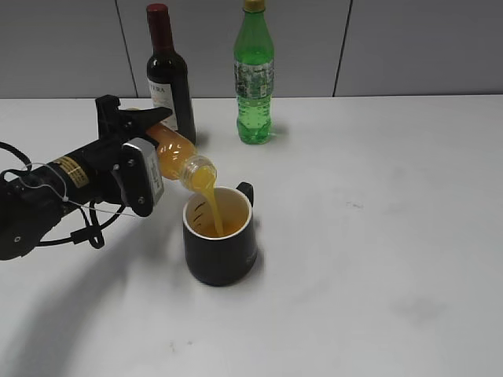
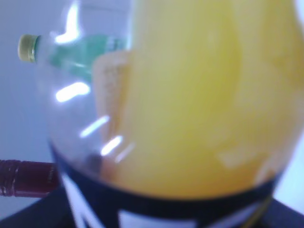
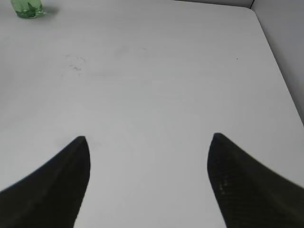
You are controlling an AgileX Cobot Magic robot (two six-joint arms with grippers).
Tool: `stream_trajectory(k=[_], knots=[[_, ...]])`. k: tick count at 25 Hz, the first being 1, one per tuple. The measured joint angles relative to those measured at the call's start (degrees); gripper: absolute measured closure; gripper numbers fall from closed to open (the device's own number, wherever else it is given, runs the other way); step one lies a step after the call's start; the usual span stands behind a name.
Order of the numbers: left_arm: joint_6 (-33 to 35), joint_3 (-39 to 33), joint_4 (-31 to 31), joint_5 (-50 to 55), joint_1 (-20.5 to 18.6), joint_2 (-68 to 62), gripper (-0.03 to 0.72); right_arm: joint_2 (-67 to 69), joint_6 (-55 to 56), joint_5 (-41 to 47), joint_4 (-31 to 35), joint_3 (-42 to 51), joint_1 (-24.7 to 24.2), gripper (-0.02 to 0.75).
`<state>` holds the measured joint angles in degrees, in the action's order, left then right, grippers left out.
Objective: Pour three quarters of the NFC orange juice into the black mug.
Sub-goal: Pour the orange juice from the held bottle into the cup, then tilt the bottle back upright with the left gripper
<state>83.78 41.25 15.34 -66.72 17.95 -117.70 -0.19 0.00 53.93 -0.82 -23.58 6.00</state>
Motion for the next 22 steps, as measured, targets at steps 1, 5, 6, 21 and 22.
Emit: stream_trajectory(k=[1,5,6,21,22], knots=[[0.5,0.0,0.0,0.0,0.0,0.0,0.223,0.0,0.0,0.0,0.0,0.0,0.0,0.153],[1.4,0.0,0.0,0.0,0.0,0.0,0.223,0.0,0.0,0.0,0.0,0.0,0.0,0.153],[1.6,0.0,0.0,0.0,0.0,0.0,0.223,0.0,0.0,0.0,0.0,0.0,0.0,0.153],[1.8,0.1,-0.1,-0.3,0.0,0.0,0.223,0.0,0.0,0.0,0.0,0.0,0.0,0.153],[1.8,0.1,-0.2,-0.3,0.0,0.0,0.223,0.0,0.0,0.0,0.0,0.0,0.0,0.153]])
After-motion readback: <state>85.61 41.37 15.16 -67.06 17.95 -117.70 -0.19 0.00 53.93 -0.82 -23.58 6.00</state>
